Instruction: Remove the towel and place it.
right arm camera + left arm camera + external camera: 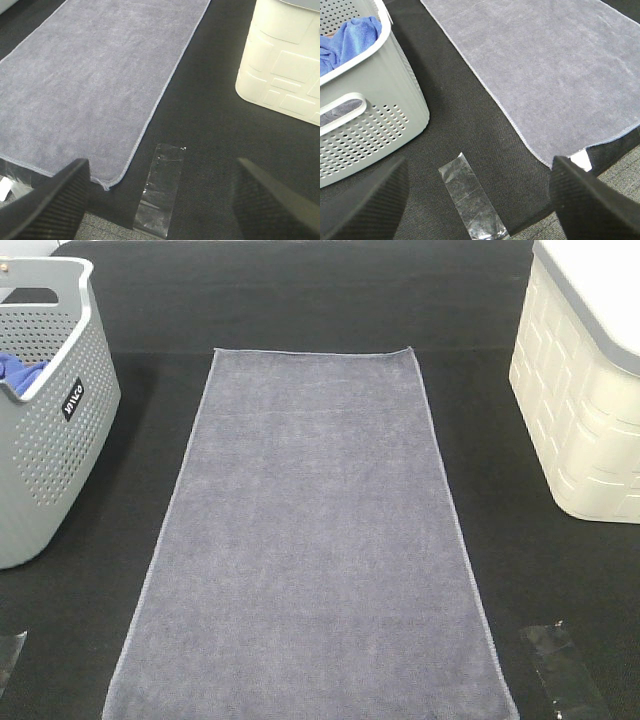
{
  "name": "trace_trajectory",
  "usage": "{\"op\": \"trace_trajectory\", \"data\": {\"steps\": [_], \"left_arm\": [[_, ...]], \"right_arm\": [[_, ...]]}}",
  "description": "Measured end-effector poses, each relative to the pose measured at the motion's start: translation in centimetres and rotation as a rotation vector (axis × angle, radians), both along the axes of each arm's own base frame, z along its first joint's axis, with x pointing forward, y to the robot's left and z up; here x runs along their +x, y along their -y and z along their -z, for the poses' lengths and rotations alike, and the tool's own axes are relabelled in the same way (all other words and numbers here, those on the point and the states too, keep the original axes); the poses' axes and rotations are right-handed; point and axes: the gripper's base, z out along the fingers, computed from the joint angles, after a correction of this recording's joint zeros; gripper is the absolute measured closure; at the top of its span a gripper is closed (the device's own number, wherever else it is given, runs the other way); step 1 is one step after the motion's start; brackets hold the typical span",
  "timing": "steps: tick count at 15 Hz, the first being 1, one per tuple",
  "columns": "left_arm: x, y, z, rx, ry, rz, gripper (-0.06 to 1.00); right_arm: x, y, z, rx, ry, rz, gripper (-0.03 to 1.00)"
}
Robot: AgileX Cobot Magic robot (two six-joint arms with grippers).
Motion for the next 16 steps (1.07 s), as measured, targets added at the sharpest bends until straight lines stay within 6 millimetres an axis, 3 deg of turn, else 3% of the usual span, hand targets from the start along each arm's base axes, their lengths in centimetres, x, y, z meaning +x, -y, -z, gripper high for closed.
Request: {"op": "trace_trajectory", "data": {"steps": [8, 13, 16], "left_arm": [[0.0, 0.0, 0.0, -0.005, 0.000, -0.002, 0.20], [0.1, -0.1, 0.0, -0.004, 0.004, -0.161, 0.20], [-1.3, -0.2, 0.0, -0.017, 0.098, -0.261, 0.20]], "right_arm": [[0.0, 0.0, 0.0, 0.000, 0.000, 0.000, 0.24], [0.0, 0.0, 0.0, 0.000, 0.000, 0.000, 0.24], [-0.9, 0.1, 0.0, 0.010, 0.064, 0.089, 0.24]]}}
